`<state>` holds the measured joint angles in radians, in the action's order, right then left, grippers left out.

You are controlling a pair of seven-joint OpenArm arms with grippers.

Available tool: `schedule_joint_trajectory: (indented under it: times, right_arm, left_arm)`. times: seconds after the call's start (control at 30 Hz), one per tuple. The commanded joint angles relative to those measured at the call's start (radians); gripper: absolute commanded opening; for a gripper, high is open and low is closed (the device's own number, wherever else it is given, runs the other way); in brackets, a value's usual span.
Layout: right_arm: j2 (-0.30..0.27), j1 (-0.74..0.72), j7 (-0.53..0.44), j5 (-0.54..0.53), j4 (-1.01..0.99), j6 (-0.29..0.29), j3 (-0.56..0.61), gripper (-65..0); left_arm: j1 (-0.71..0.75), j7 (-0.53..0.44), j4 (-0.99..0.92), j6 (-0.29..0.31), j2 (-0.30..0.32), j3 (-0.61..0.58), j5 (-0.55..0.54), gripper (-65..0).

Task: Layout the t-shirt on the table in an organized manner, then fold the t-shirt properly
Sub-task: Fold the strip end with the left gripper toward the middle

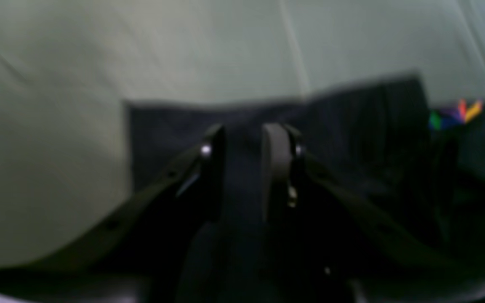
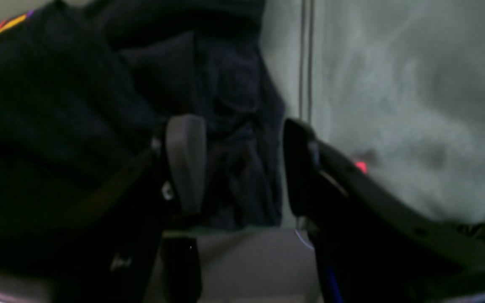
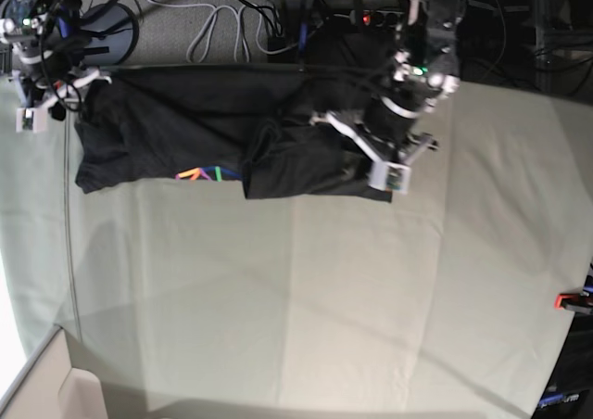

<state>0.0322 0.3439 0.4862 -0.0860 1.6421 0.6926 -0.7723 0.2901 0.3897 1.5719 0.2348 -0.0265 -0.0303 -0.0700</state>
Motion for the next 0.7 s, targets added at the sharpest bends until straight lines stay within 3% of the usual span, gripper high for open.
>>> schedule_joint_trajectory:
  times: [0.0, 0.13, 0.23, 0.43, 0.57, 0.67]
  right_arm:
    - [-0.010, -0.001, -0.024, -0.014, 0.016, 0.006, -0.003, -34.4]
    - [-0.010, -0.004, -0.024, -0.014, 0.016, 0.006, -0.008, -34.4]
    - [-0.010, -0.021, -0.024, -0.014, 0.017, 0.006, -0.013, -34.4]
    - [-0.010, -0.049, -0.024, -0.016, 0.016, 0.006, -0.068, -34.4]
    - [-0.005, -0.076, -0.022, -0.019, 0.016, 0.006, -0.109, -33.9]
    - [-0.005, -0.084, -0.022, -0.019, 0.016, 0.006, -0.106, -28.6]
  left_arm:
    - [-0.010, -0.001, -0.009, 0.013, -0.002, -0.056, -0.012, -50.2]
    - [-0.061, 0.119, -0.051, 0.013, 0.081, -0.333, -0.023, -50.2]
    - [-0.104, 0.125, -0.031, 0.013, 0.136, -0.512, -0.024, -50.2]
    - [-0.111, 0.128, 0.118, 0.013, 0.153, -0.541, -0.034, -50.2]
    - [-0.119, 0.128, 0.203, 0.007, 0.216, -0.538, -0.141, -50.2]
    - [-0.117, 0.128, 0.238, 0.005, 0.264, -0.477, -0.232, -50.2]
